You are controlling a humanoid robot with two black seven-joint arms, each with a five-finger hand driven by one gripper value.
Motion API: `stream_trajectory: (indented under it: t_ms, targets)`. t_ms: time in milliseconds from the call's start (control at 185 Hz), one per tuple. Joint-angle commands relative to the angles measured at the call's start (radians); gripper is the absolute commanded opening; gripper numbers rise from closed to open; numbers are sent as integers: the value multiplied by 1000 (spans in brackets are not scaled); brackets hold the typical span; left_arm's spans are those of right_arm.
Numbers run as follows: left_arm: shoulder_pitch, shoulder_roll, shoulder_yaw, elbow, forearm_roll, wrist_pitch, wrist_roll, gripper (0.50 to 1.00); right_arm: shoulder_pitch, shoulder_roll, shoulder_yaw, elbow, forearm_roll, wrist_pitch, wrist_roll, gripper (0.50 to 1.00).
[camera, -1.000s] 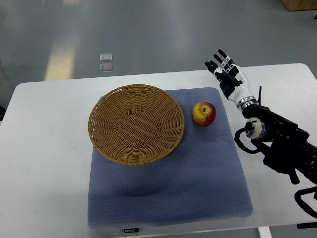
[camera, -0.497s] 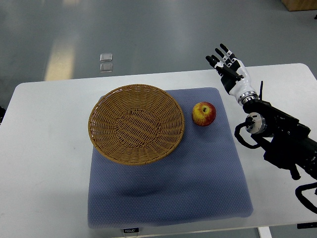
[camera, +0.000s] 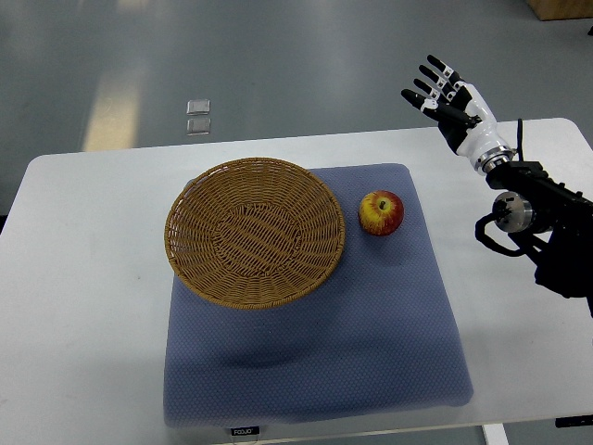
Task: Place red apple in basket with right hand
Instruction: 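Swing the right hand over and lower it toward the apple, then position the right hand fingers around the apple's far side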
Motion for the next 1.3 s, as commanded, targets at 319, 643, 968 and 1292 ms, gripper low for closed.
stream_trajectory:
  t_ms: [319,643,968,1292]
  targets:
    - [0,0,0,0,0,0,0,1000,9,-211,-85,302,-734,44,15,924]
    - [0,0,0,0,-1,0,0,1000,118,-215,-152,310,-1197,44,13,924]
    - [0,0,0,0,0,0,0,1000,150,-209,-285,269,-1298,14,12,924]
    - [0,0,0,0,0,0,0,1000,143,-185,-344,209,-1315,-64,13,924]
